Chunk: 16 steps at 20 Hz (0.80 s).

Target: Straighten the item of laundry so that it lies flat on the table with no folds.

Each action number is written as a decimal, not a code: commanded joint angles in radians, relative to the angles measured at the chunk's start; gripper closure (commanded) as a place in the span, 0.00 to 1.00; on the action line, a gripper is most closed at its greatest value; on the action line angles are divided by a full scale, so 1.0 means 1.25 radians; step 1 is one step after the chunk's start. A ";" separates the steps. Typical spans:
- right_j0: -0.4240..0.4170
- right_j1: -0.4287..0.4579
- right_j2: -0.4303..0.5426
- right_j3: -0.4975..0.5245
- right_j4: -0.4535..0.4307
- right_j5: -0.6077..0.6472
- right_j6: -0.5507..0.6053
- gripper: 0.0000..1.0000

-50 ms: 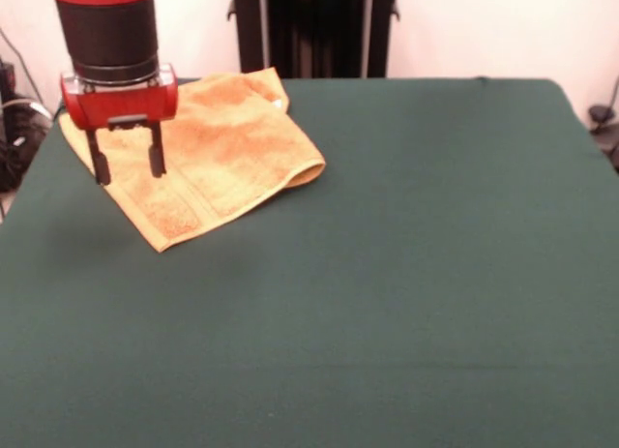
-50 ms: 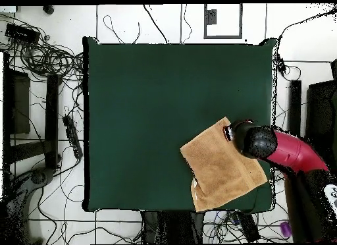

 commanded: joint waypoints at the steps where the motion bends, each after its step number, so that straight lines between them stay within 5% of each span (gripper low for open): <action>1: 0.049 0.031 0.039 0.132 0.047 -0.079 0.220 0.00; 16: 0.060 0.084 0.055 0.121 0.095 -0.145 0.192 0.00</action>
